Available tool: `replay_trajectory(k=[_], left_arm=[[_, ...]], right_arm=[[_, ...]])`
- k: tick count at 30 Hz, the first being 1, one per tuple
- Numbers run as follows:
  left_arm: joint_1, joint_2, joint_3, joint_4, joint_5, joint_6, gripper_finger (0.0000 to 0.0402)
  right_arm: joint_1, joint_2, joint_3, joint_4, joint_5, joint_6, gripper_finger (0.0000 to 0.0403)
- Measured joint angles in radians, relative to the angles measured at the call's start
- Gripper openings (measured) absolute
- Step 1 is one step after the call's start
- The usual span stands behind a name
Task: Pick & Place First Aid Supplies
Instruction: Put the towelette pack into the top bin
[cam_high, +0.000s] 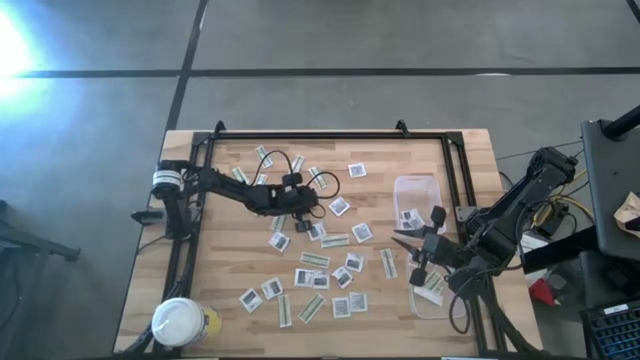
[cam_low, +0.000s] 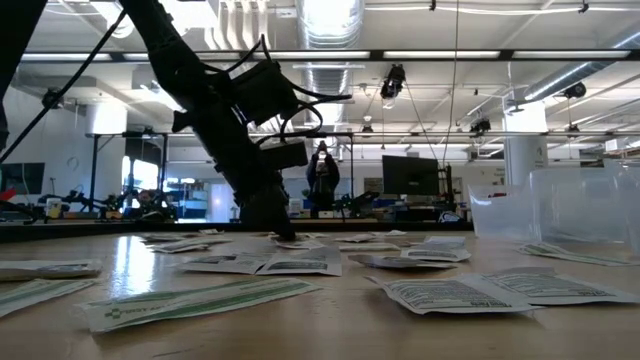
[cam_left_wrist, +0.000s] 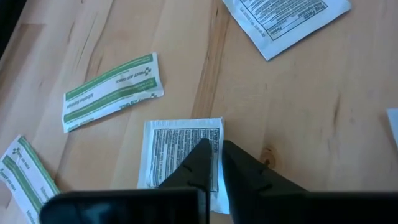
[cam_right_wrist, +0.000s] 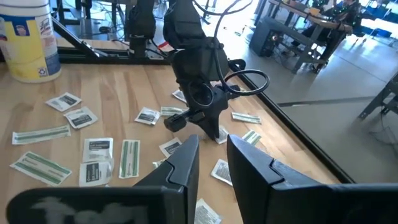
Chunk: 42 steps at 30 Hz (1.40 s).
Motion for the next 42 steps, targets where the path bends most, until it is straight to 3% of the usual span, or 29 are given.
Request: replay_trajectory(k=[4, 10, 20, 28, 42], left_arm=[[-0.003, -0.003, 0.0, -0.001, -0.004, 0.001, 0.0004], [-0.023, -0.037, -0.005, -0.022, -0.003, -0.001, 0.0], [-0.071, -0.162, -0.006, -0.037, 0.148, -0.023, 0.0], [-0.137, -0.25, -0.004, -0.033, 0.202, -0.039, 0.0], [-0.254, -0.312, -0.002, 0.052, 0.257, -0.059, 0.0]], right_arm=[[0.0, 0.0, 0.0, 0.0, -0.007, 0.005, 0.0076], [0.0, 0.0, 0.0, -0.001, -0.009, 0.005, 0.0066], [0.0, 0.0, 0.0, -0.002, -0.025, 0.005, 0.0077], [0.0, 0.006, -0.002, -0.001, -0.088, 0.005, 0.0089], [-0.001, 0.139, -0.002, 0.009, -0.095, 0.005, 0.0105]])
